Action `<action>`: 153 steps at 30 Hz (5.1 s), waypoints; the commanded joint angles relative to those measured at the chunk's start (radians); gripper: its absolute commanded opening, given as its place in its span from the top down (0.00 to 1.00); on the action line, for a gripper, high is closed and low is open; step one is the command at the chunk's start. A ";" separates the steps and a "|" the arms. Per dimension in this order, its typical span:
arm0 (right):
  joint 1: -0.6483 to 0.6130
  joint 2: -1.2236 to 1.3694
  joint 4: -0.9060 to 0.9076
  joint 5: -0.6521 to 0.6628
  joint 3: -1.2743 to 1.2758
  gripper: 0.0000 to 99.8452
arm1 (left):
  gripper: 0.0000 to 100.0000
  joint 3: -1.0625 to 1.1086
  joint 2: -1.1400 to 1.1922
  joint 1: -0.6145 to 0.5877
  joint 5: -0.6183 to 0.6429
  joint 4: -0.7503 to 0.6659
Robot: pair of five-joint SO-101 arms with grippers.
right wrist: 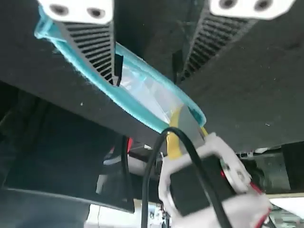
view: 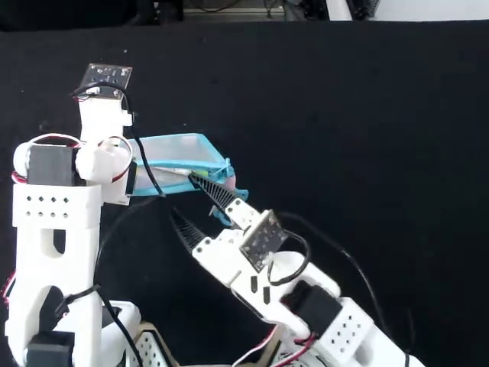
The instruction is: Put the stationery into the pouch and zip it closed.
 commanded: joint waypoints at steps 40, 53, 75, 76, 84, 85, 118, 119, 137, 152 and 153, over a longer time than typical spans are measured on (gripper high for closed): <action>0.078 -0.004 -0.023 0.044 0.102 0.75 | 0.97 -0.061 -0.015 -0.231 -0.074 0.006; 0.092 -0.010 0.009 0.255 0.090 0.99 | 0.97 -0.061 -0.015 -0.231 -0.074 0.006; -0.115 -0.013 0.397 0.209 -0.249 0.99 | 0.97 -0.061 -0.015 -0.231 -0.074 0.006; -0.126 -0.015 0.397 0.209 -0.252 0.99 | 0.97 -0.061 -0.015 -0.231 -0.074 0.006; -0.164 -0.005 0.399 0.209 -0.306 0.99 | 0.97 -0.061 -0.015 -0.231 -0.074 0.006; -0.164 -0.005 0.399 0.209 -0.295 0.99 | 0.97 -0.061 -0.015 -0.231 -0.074 0.006; -0.101 -0.005 0.043 -0.186 0.048 0.82 | 0.97 -0.061 -0.015 -0.231 -0.074 0.006; -0.101 -0.005 0.040 -0.186 0.048 0.82 | 0.97 -0.061 -0.015 -0.231 -0.074 0.006; -0.103 -0.004 -0.025 -0.186 -0.013 0.83 | 0.97 -0.061 -0.015 -0.231 -0.074 0.003; -0.098 0.386 -0.152 -0.187 -0.194 0.83 | 0.97 -0.061 -0.015 -0.232 -0.074 0.006; -0.098 0.386 -0.152 -0.187 -0.200 0.83 | 0.97 -0.061 -0.015 -0.232 -0.074 0.006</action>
